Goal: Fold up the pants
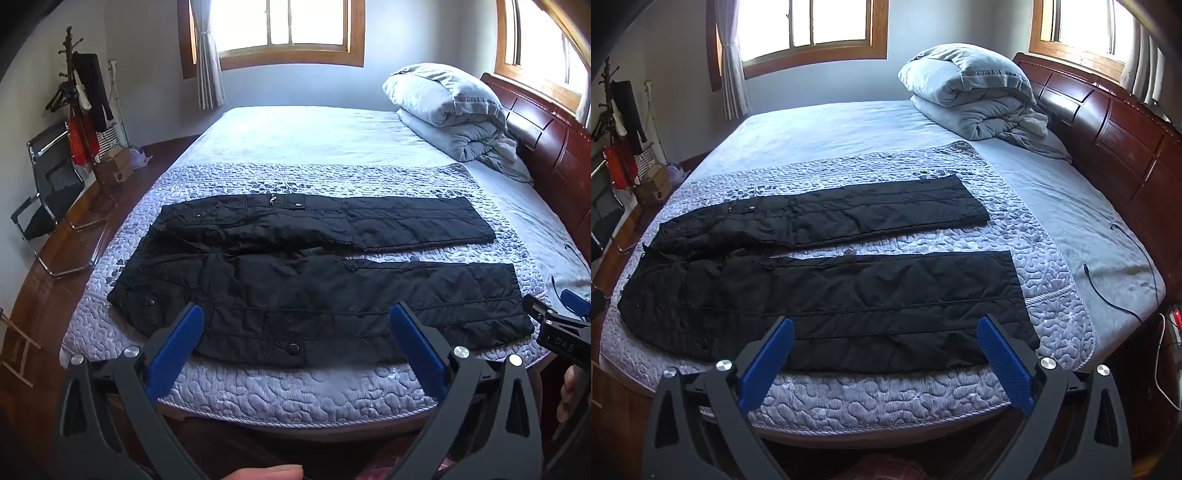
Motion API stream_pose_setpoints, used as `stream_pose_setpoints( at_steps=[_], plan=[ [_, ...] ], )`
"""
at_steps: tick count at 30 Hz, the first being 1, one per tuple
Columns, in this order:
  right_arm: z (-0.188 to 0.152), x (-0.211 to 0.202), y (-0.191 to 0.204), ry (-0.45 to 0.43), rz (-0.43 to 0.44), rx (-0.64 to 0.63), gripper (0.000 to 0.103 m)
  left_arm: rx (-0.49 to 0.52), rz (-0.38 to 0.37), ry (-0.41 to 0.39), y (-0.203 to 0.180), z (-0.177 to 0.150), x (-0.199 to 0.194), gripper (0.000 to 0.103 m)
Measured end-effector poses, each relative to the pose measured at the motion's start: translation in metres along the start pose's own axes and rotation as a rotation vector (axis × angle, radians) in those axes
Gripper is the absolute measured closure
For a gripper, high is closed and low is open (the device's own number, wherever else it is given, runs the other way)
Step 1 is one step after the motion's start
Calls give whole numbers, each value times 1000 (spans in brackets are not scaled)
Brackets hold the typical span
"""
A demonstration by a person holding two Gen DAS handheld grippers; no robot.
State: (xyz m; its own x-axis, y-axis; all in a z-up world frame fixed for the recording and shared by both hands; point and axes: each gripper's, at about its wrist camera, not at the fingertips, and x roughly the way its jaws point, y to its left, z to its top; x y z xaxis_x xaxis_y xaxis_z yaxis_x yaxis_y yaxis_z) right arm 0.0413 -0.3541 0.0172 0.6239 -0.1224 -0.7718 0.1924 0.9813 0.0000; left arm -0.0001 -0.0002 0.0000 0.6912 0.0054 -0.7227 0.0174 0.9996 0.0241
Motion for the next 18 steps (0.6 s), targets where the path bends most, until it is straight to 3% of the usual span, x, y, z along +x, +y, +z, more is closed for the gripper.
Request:
stream_pose_setpoints(
  at_steps=[18],
  plan=[
    [0, -1, -1, -17, 5, 14, 4, 19, -1, 0, -7, 6, -2, 2]
  ],
)
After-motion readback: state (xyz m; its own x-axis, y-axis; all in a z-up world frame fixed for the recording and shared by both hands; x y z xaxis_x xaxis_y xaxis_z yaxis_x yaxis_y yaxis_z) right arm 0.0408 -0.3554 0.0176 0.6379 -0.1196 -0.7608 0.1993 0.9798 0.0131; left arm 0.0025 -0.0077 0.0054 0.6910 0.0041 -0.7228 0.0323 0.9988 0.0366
